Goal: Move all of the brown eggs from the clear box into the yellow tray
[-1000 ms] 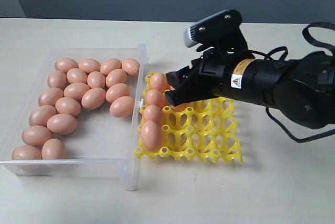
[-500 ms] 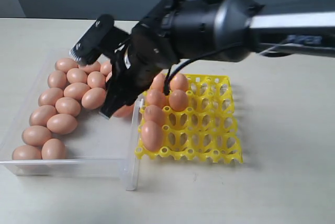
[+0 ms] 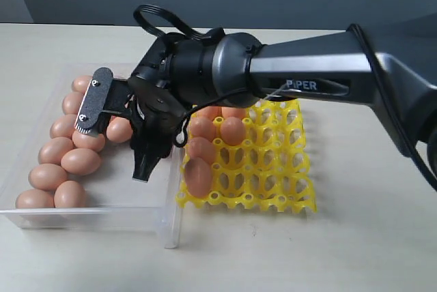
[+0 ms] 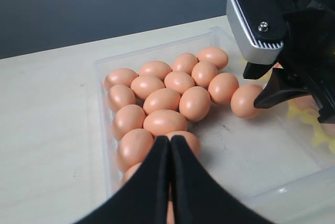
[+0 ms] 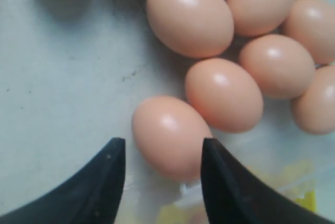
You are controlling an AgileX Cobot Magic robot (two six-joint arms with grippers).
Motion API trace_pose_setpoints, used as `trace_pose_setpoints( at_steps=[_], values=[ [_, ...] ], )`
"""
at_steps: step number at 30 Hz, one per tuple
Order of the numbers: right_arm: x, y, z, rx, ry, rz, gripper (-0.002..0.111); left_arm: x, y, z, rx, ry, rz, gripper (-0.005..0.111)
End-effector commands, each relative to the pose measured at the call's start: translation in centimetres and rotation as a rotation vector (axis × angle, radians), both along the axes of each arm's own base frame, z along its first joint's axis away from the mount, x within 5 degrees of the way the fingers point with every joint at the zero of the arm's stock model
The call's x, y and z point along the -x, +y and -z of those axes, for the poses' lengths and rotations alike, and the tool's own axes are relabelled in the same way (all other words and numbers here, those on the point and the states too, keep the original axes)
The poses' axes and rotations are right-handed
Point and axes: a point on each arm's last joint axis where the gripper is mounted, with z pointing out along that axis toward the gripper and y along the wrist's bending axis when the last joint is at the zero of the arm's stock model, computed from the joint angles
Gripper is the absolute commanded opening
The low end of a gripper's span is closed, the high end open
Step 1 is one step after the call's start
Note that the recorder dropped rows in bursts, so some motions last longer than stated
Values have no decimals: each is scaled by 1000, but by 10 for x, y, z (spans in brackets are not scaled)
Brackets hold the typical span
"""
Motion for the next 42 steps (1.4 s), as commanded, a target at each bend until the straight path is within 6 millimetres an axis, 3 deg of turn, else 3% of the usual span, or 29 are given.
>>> trace_pose_setpoints(
  at_steps=[1, 8, 13, 15, 19, 20, 23, 33, 37, 42],
  values=[
    [-2, 5, 0, -16, -46, -67, 45, 0, 0, 0, 3, -11, 1, 0],
    [-4, 7, 35, 56, -12, -93, 45, 0, 0, 0, 3, -11, 1, 0],
    [-5, 8, 48, 77, -2, -100, 44, 0, 0, 0, 3, -11, 1, 0],
    [-5, 7, 50, 85, 0, -100, 34, 0, 0, 0, 3, -11, 1, 0],
    [-5, 7, 48, 78, 0, -91, 2, 0, 0, 0, 3, -11, 1, 0],
    [-5, 7, 48, 78, 0, -91, -1, 0, 0, 0, 3, -11, 1, 0],
    [-4, 7, 45, 76, -2, -90, 5, 0, 0, 0, 3, -11, 1, 0],
    [-5, 12, 26, -34, -25, -56, 43, 0, 0, 0, 3, -11, 1, 0],
    [-5, 12, 26, -35, -25, -55, 43, 0, 0, 0, 3, -11, 1, 0],
    [-3, 3, 21, 92, 41, -1, 43, 0, 0, 0, 3, -11, 1, 0]
  ],
)
